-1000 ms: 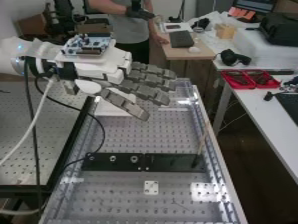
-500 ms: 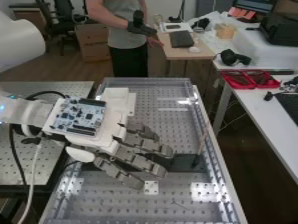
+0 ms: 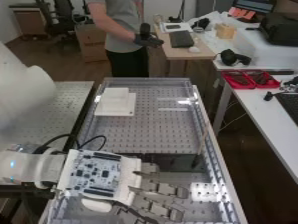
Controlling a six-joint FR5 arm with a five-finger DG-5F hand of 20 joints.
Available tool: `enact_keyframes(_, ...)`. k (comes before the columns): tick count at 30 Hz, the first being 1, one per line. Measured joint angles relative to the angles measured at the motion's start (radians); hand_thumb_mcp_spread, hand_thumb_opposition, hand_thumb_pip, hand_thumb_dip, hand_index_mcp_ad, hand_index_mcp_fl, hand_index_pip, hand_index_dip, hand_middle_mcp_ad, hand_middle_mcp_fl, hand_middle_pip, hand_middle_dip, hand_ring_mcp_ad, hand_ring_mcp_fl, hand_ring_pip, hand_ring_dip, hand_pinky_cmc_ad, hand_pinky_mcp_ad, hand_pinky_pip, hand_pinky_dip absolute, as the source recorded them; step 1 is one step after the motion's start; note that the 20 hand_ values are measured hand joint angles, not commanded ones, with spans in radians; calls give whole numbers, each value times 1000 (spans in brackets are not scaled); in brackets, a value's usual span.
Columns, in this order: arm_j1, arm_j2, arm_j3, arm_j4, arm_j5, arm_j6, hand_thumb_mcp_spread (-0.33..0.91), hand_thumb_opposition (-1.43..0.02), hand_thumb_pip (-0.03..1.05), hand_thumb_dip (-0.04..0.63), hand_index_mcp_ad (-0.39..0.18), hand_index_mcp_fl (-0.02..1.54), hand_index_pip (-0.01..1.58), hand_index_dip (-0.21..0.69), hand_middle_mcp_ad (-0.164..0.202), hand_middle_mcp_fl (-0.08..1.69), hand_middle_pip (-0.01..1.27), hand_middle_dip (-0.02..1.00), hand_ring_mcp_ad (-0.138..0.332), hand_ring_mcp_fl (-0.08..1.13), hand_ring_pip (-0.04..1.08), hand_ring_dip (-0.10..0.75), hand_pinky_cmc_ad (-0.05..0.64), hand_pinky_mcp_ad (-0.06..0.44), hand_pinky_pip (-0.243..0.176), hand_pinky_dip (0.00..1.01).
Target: Grab the paper clip and place it in the clear container
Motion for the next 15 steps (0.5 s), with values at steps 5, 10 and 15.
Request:
enact_keyframes(5,-3,-38,17,63,-8,4,356,-817,648,225,-105,141,1384,14,75,-3,138,188,183,0,91,124,379,307,-108,403)
enact_keyframes(10,3,-59,26,87,-11,-18,394,-817,648,227,-108,171,1422,14,73,-7,136,188,180,-2,94,124,380,307,-108,403)
enact_keyframes(15,7,-72,29,102,-9,-27,394,-817,648,227,-112,173,1443,14,72,-7,136,188,164,0,94,124,379,307,-105,403)
